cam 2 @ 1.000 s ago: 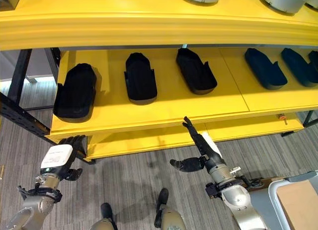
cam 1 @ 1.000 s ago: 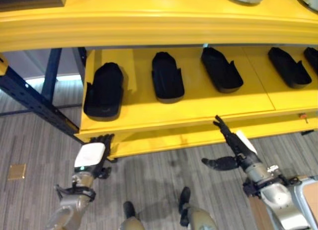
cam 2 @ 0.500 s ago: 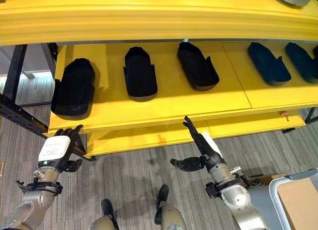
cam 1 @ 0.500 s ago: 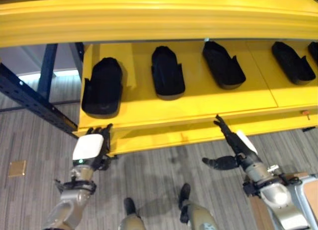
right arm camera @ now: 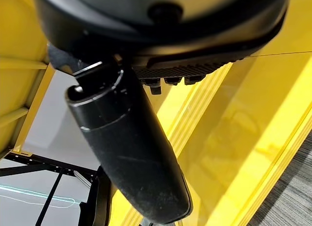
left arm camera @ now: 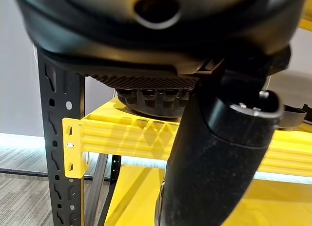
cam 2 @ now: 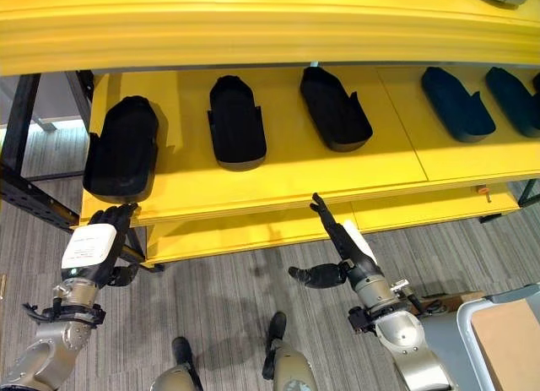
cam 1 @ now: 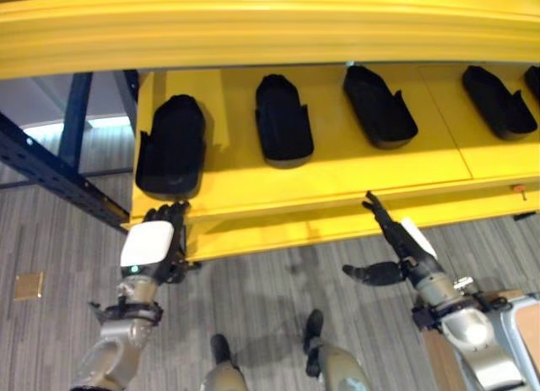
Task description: Move parts from the plastic box to the shelf.
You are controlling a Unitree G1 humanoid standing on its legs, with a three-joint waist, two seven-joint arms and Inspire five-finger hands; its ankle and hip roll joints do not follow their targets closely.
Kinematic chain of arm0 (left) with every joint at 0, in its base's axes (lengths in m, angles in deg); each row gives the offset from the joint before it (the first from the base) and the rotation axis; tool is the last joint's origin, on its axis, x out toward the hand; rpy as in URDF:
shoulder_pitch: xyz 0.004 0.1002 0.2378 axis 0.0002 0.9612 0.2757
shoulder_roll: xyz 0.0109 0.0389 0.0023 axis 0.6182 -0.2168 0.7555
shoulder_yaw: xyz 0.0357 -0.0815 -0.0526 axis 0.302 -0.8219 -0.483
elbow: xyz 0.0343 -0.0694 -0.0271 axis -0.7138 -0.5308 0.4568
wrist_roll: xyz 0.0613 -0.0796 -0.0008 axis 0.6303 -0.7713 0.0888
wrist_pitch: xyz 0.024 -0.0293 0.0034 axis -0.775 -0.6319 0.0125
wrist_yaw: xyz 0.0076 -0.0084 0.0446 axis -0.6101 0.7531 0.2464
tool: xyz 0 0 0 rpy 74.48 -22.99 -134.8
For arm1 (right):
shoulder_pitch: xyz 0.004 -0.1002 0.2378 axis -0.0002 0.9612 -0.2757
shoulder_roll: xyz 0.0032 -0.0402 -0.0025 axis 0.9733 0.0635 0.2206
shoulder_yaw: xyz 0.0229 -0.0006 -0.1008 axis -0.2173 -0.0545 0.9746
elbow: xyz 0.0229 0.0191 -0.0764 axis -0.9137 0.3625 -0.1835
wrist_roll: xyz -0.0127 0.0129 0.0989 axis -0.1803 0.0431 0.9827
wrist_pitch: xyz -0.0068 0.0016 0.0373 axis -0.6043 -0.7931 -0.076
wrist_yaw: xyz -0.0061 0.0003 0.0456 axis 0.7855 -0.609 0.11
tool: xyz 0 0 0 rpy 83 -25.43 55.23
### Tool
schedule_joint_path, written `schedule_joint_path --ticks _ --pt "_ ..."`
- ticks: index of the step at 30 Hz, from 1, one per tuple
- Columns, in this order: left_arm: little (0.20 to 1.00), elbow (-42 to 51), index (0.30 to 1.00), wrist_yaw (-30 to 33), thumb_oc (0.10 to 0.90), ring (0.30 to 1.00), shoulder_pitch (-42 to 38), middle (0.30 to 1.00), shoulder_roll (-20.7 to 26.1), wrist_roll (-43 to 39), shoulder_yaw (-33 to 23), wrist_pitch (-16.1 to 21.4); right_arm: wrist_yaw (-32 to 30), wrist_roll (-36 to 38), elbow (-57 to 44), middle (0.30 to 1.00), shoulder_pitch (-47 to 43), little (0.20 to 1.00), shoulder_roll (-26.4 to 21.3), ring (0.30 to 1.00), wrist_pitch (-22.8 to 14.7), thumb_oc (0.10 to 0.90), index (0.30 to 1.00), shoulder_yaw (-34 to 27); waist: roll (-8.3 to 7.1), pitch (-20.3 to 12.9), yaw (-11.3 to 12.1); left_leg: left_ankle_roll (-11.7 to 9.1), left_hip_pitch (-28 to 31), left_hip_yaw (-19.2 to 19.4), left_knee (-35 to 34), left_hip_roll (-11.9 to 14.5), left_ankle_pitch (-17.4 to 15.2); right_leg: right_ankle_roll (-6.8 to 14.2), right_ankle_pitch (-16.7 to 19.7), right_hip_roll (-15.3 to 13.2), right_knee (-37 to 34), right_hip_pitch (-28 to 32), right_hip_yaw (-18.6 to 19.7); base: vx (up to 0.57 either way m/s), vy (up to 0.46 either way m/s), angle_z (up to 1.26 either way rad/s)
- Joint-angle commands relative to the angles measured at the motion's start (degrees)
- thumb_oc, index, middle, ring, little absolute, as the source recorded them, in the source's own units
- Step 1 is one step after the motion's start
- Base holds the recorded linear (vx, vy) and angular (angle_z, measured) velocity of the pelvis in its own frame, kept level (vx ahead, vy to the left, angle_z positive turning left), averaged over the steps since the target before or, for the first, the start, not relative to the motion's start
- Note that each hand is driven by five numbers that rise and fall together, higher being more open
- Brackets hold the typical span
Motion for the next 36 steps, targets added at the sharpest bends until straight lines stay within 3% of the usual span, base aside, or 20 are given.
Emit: schedule_joint_path --ticks 1,36 --pt "1.0 2.73 1.0 4.7 0.9 1.0 -2.57 1.0 3.56 1.69 -2.98 0.92 -2.3 -0.62 -5.97 1.0 -3.34 1.0 -0.84 1.0 -4.69 0.9 1.0 -2.34 -1.44 -2.8 -0.88 -1.1 -4.17 -5.44 6.15 2.71 0.27 6.11 -2.75 -5.87 5.39 0.31 1.46 0.0 0.0 0.0" --pt "1.0 1.98 1.0 6.63 0.9 1.0 -6.52 1.0 4.89 0.28 -3.51 -0.48 -2.39 0.1 -6.63 1.0 -4.64 1.0 -1.38 1.0 -4.96 0.9 1.0 -1.73 -1.19 -0.28 -1.35 -0.93 -7.05 -6.23 7.74 2.89 -0.11 5.74 -3.87 -5.91 8.82 -3.46 2.01 0.0 0.001 0.0"
